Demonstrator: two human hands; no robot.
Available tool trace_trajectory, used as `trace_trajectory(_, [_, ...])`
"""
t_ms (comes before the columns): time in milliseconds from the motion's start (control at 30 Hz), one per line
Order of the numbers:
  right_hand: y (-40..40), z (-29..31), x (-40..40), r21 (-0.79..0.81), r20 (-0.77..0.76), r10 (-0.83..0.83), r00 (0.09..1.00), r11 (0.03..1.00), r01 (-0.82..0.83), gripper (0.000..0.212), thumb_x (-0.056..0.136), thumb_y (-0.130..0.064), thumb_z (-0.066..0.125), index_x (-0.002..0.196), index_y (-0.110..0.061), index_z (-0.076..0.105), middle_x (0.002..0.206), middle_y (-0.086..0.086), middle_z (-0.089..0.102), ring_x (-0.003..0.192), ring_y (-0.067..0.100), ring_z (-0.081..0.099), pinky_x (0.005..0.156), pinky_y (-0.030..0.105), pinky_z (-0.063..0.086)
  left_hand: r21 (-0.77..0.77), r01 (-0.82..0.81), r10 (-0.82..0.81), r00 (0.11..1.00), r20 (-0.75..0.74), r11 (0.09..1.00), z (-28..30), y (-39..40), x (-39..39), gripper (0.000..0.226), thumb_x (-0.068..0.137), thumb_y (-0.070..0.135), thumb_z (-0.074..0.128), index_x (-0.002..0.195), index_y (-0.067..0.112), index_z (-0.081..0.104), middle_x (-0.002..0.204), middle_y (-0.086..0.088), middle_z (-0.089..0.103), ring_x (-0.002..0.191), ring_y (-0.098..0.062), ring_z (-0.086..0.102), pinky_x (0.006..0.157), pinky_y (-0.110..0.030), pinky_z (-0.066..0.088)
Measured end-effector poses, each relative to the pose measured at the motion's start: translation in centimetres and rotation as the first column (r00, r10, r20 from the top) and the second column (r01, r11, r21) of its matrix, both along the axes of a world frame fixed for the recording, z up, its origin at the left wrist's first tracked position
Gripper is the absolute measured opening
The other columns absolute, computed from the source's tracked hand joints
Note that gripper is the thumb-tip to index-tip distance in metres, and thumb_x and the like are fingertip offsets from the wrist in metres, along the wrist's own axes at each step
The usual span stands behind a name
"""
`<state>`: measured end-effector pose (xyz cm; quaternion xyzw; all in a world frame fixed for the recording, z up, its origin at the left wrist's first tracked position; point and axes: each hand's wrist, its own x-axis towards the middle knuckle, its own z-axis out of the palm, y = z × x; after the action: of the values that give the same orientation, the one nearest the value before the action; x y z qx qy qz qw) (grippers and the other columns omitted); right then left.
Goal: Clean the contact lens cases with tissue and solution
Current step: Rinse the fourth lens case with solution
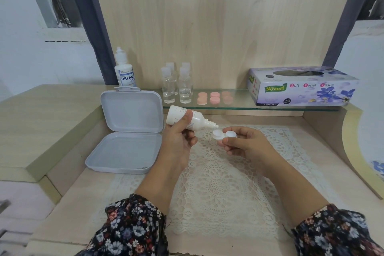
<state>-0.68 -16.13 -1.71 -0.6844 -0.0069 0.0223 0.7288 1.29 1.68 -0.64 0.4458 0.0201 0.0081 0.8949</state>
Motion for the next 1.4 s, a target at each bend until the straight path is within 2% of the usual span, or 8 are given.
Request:
trace_trajectory(200, [-0.05,0.0,0.01,0.004,0.0,0.002,1.0,1.0,-0.002,0.024,0.083,0.003,0.068,0.105,-0.003,0.066,0.097,0.032,0.067,0.062,0.016,0.063,0.059,0.021,0.054,0.008,-0.004,0.004,1.0,0.0,1.0,0.01,0.02,-0.02,0.043,0.066,0.03,0.073,0.1,0.01,0.057,0.066,0.001,0.061,0.045,-0.007,0.037,0.039,-0.019,0.032])
trace_trajectory(700, [-0.01,-0.01,-0.03,-0.006,0.001,-0.003,1.0,1.0,0.003,0.024,0.082,0.002,0.069,0.105,-0.005,0.067,0.099,0.032,0.066,0.064,0.018,0.062,0.061,0.022,0.055,0.016,-0.003,0.003,1.0,0.005,1.0,0.06,0.05,-0.06,0.033,0.068,0.029,0.072,0.091,0.01,0.059,0.064,0.001,0.06,0.046,-0.008,0.037,0.039,-0.019,0.031])
trace_trajectory(1400, [0.0,0.02,-0.09,-0.001,0.002,-0.005,1.0,1.0,0.005,0.024,0.082,0.003,0.069,0.105,-0.004,0.067,0.1,0.033,0.066,0.065,0.019,0.063,0.059,0.021,0.054,0.019,0.003,-0.003,1.0,0.002,1.0,-0.08,0.12,0.01,0.037,0.068,0.029,0.073,0.095,0.009,0.058,0.065,-0.001,0.06,0.046,-0.007,0.038,0.039,-0.02,0.033])
